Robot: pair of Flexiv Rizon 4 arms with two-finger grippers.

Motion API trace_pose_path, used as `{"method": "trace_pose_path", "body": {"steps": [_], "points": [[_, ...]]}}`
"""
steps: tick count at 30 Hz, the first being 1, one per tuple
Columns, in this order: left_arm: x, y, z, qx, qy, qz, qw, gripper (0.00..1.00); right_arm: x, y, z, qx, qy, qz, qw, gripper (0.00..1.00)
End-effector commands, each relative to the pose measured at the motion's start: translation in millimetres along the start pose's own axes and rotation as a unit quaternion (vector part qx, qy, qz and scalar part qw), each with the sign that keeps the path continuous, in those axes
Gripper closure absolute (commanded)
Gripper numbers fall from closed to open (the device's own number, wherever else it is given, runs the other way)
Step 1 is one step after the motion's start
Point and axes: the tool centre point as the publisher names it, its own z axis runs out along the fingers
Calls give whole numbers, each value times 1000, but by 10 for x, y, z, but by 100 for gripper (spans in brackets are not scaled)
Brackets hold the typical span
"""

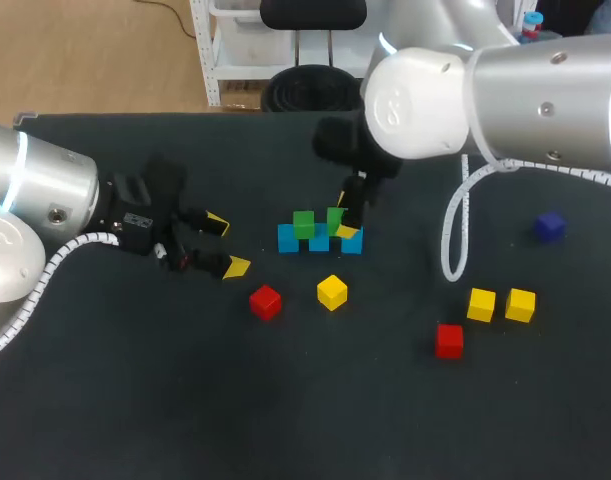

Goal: Place the blue cubes, place green cubes on the blue cubes, place the yellow cubes on the green cubes, then place the red cubes on the yellow cubes, and place purple cube on the red cubes.

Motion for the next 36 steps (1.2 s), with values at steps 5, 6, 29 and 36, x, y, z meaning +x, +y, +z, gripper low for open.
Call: {"method": "trace_pose_path", "body": {"steps": [5, 6, 29, 36], "points": [[19, -1, -1, -1, -4, 1, 1000, 0, 8, 32, -54, 5, -3, 0, 1000, 0], [19, -1, -1, -1, -4, 1, 1000, 0, 9, 37, -67, 6, -4, 1, 1000, 0], [19, -1, -1, -1, -4, 1, 1000, 0, 367, 400, -599, 41, -25, 37, 998, 0], [19, -1, -1, -1, -4, 1, 1000, 0, 609, 603, -626, 37, -12, 49, 998, 0]]}}
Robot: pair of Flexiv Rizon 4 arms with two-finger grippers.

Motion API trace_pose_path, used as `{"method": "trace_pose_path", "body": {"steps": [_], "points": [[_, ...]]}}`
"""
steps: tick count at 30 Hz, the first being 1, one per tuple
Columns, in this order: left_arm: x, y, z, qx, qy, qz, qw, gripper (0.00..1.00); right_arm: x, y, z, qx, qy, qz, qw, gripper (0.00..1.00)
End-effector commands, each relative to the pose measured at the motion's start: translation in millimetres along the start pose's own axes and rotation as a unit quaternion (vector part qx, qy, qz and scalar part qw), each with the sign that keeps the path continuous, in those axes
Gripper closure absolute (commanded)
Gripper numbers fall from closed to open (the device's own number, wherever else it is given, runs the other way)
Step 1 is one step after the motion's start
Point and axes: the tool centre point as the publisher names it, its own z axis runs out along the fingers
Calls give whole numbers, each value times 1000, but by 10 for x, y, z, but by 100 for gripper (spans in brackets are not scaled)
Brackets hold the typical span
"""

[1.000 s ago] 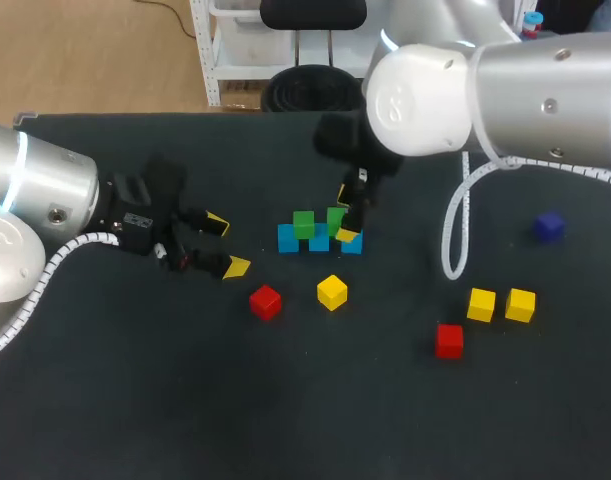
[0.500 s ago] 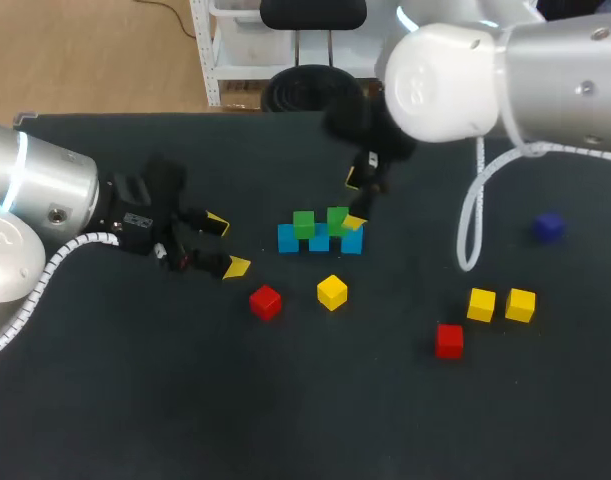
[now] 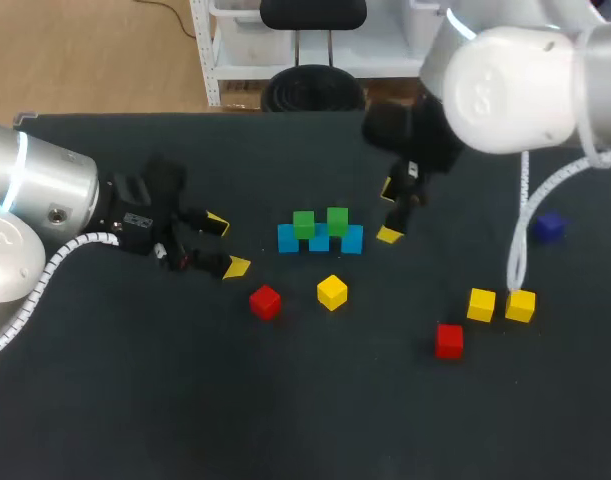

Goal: Place the blue cubes, place green cubes on the blue cubes, place the yellow cubes on the green cubes, then place the red cubes on the yellow cubes, and place purple cube on the red cubes.

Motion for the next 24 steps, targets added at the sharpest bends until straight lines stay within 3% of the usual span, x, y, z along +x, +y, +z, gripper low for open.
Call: {"method": "trace_pose_path", "body": {"steps": [1, 9, 24], "points": [[19, -1, -1, -1, -4, 1, 1000, 0, 194, 157, -49, 25, 2, 6, 1000, 0], [19, -1, -1, -1, -4, 1, 1000, 0, 465, 336, -99, 20, 30, 15, 999, 0], [19, -1, -1, -1, -4, 1, 1000, 0, 1052, 719, -152, 32, 33, 58, 997, 0]]}}
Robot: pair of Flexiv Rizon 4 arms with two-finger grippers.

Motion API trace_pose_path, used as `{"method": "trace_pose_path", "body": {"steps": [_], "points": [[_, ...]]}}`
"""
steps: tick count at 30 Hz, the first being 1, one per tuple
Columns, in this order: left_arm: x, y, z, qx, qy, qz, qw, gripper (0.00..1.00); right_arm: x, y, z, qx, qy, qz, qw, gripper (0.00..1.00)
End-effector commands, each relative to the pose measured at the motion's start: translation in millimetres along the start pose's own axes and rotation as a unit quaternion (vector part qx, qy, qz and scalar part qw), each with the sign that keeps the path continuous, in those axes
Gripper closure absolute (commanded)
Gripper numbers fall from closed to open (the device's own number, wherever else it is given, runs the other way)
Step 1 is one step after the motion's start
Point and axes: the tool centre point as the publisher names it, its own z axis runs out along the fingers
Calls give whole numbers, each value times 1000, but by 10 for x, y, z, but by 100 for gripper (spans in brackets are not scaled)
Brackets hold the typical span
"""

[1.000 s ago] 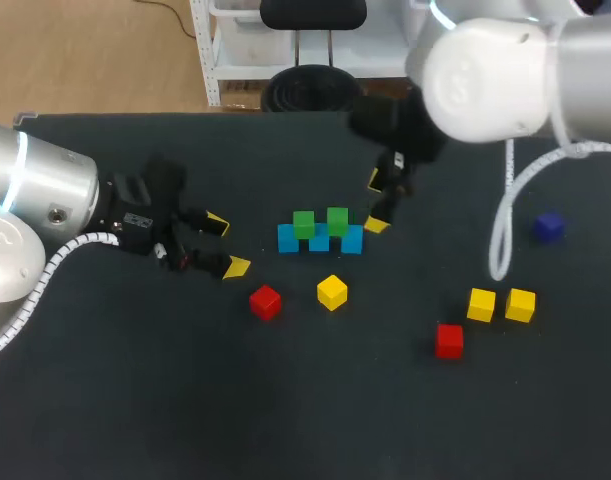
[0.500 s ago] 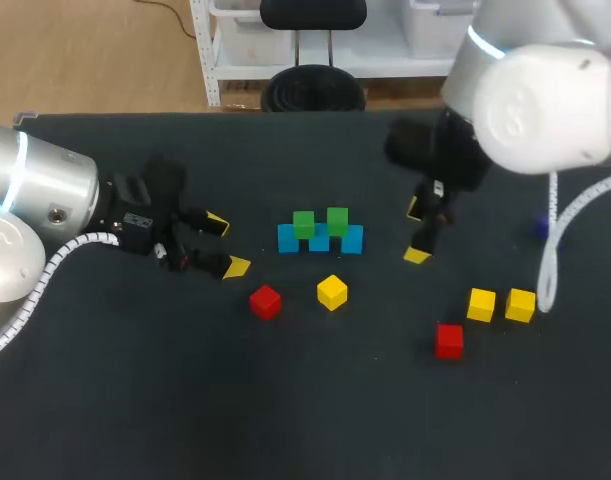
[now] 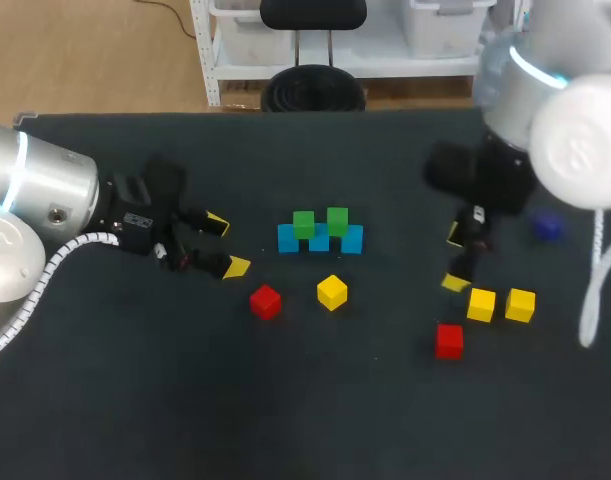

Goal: Place the blue cubes, place green cubes on the blue cubes, place the yellow cubes on the green cubes, then place the red cubes on the yellow cubes, and place purple cube on the red cubes.

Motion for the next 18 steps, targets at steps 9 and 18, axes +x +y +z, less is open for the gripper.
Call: {"method": "trace_pose_path", "body": {"steps": [9, 18], "points": [[19, -1, -1, 0, -4, 1, 1000, 0, 452, 235, -68, 42, -4, 16, 999, 0], [19, -1, -1, 0, -4, 1, 1000, 0, 665, 317, -74, 39, 8, 24, 999, 0]]}}
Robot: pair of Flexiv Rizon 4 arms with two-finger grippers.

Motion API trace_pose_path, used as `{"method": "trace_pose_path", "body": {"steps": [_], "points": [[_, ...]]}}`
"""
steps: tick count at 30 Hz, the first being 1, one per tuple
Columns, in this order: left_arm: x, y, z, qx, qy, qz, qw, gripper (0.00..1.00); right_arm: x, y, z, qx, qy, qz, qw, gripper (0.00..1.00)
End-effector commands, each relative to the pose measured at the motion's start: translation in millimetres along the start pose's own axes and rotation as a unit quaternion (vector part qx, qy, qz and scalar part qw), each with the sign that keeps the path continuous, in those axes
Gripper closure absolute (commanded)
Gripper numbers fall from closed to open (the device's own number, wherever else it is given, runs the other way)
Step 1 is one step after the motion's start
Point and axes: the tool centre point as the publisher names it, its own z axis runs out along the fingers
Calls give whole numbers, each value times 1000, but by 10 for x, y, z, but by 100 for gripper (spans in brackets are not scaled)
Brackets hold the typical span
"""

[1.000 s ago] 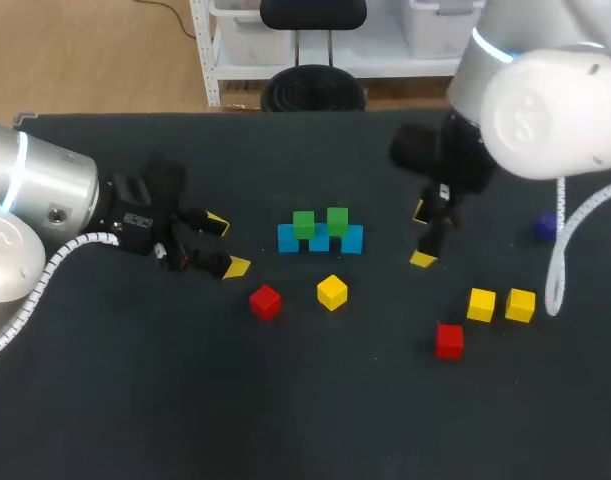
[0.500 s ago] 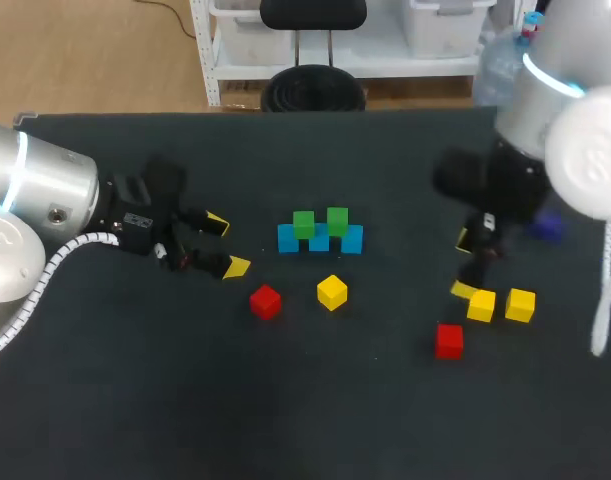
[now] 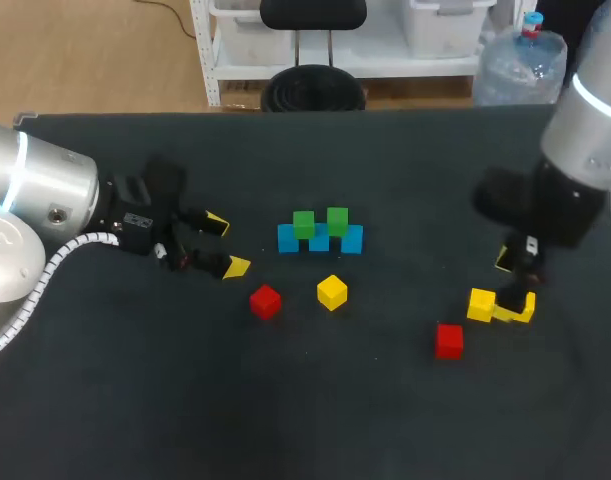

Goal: Place the blue cubes, place green cubes on the blue cubes, place the yellow cubes on the green cubes, then place the red cubes on the yellow cubes, and place purple cube on the red cubes.

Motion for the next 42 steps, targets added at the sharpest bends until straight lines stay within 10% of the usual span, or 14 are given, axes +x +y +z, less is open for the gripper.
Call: {"method": "trace_pose_path", "body": {"steps": [1, 12, 42], "points": [[19, -1, -1, 0, -4, 1, 1000, 0, 106, 54, 10, 17, 1, 1, 1000, 0], [19, -1, -1, 0, -4, 1, 1000, 0, 315, -4, 64, 6, 10, 8, 1000, 0], [19, -1, -1, 0, -4, 1, 1000, 0, 97, -188, 433, -41, 37, -63, 996, 11]]}}
